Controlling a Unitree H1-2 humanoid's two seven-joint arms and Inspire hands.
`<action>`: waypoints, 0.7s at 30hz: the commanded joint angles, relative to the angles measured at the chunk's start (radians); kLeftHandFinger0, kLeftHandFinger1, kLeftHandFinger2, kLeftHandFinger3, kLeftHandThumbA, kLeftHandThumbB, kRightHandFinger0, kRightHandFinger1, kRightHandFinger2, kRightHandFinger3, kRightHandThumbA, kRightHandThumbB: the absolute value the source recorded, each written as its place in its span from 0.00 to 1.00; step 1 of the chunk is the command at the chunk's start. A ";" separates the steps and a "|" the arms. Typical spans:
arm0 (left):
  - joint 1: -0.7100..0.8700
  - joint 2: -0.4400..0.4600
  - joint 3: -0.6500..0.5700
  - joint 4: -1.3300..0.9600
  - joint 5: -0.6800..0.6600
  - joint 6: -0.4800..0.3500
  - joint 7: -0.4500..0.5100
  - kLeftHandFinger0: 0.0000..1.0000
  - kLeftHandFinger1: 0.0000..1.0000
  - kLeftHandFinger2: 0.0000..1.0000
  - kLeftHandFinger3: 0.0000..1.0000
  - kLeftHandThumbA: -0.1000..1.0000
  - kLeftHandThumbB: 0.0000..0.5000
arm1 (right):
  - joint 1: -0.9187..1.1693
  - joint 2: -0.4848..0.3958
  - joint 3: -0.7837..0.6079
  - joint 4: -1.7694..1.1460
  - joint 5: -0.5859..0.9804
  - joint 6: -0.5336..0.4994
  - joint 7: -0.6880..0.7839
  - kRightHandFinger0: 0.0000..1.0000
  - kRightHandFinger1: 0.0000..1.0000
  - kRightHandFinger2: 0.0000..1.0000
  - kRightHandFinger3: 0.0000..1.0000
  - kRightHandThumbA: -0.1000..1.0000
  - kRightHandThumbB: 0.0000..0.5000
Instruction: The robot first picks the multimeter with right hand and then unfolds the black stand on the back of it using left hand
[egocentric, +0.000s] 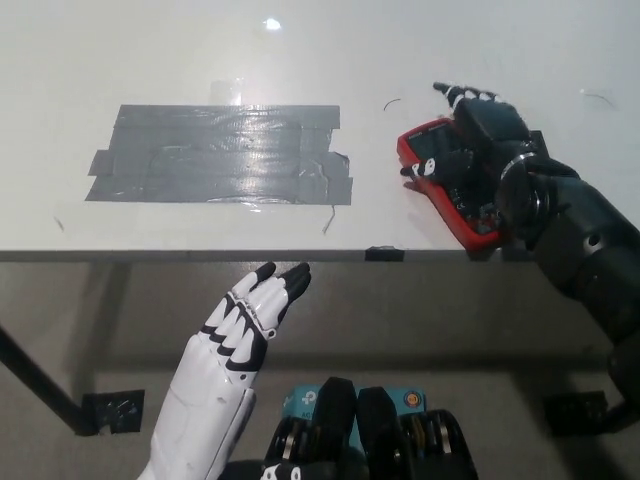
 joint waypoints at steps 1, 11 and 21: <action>0.009 -0.002 0.001 -0.013 0.002 -0.018 0.020 1.00 1.00 1.00 1.00 1.00 0.45 | -0.099 -0.044 -0.049 -0.034 -0.051 -0.011 -0.174 1.00 1.00 1.00 1.00 1.00 1.00; 0.019 -0.010 0.003 -0.012 0.040 -0.005 0.017 1.00 1.00 1.00 1.00 1.00 0.54 | -0.118 -0.096 -0.164 -0.170 -0.065 -0.032 -0.301 1.00 1.00 1.00 1.00 1.00 0.92; -0.097 0.005 0.052 0.050 -0.069 0.071 -0.003 1.00 1.00 1.00 1.00 1.00 0.48 | 0.036 -0.215 -0.423 -0.991 0.021 0.061 -0.106 1.00 1.00 1.00 1.00 1.00 0.93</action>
